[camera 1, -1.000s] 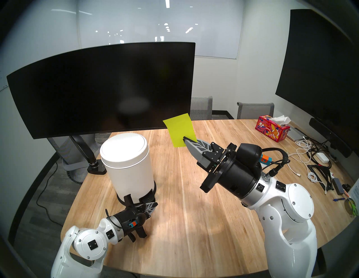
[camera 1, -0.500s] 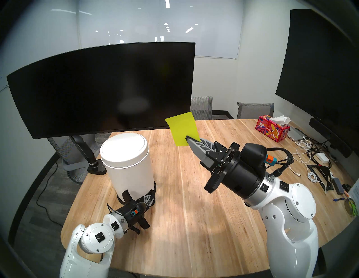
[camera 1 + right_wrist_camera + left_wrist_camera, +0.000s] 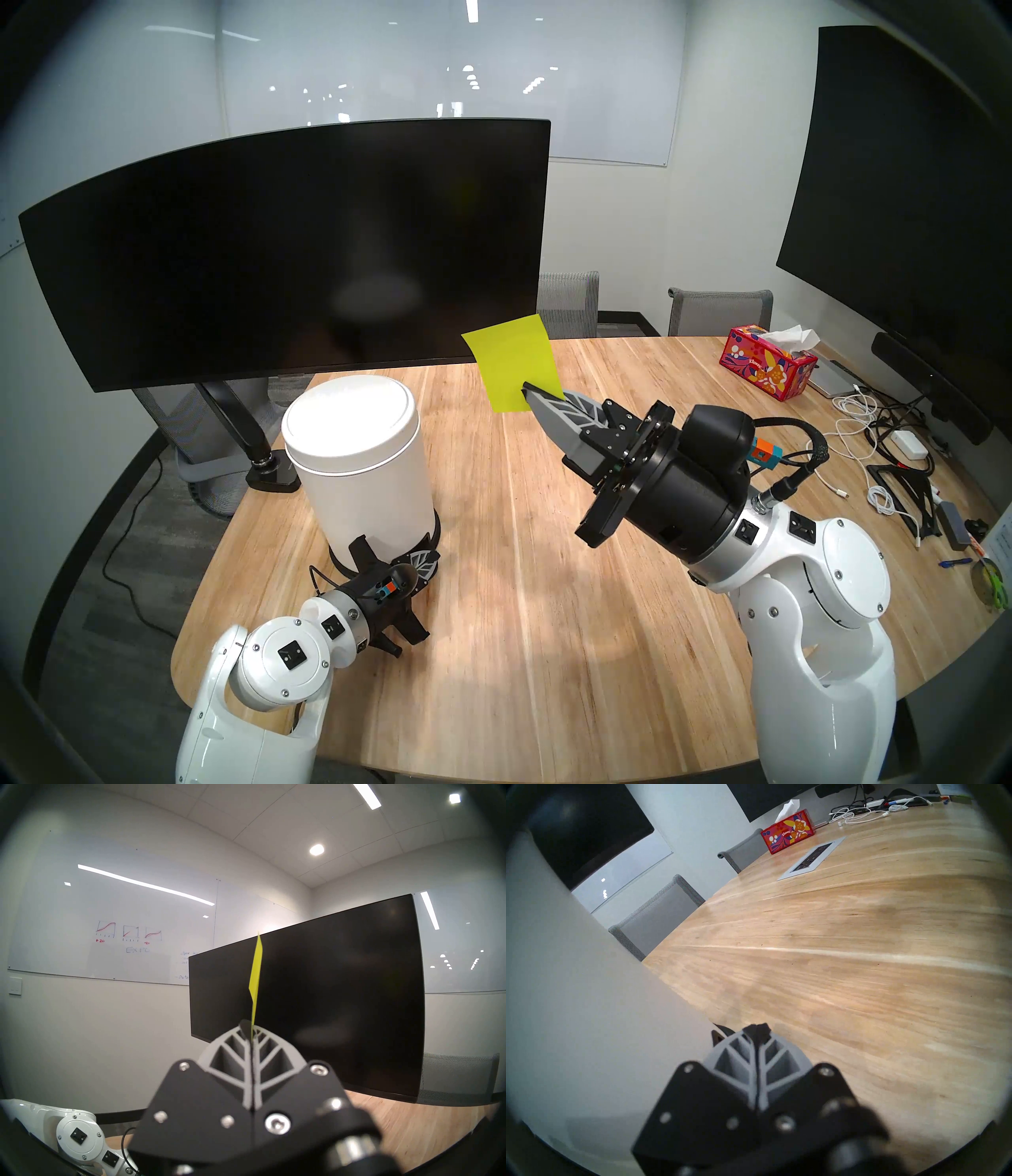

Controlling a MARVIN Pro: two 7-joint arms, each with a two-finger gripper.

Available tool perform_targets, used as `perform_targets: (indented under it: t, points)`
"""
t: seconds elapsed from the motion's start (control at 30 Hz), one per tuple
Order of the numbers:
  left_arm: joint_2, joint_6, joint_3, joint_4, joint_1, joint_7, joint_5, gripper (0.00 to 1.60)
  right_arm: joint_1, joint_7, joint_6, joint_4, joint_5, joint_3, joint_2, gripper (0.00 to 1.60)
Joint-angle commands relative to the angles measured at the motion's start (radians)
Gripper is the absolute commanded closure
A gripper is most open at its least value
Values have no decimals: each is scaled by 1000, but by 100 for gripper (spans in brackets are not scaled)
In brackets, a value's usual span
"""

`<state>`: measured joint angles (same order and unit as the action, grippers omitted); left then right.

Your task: Peel the sticky note off the monitor, open the trash can lid and drop the sticker into the trash can

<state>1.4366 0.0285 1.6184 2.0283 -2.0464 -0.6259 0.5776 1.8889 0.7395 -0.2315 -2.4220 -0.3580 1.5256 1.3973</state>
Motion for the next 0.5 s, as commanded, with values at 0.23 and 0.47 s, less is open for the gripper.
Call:
perform_targets:
  t: [0.23, 0.47]
  points:
    - [32, -19, -6, -50, 36, 83, 33, 160, -2, 7, 5, -21, -16, 13, 12, 160]
    - [35, -30, -2, -81, 38, 100, 48, 160, -3, 12, 3, -21, -16, 16, 14, 160]
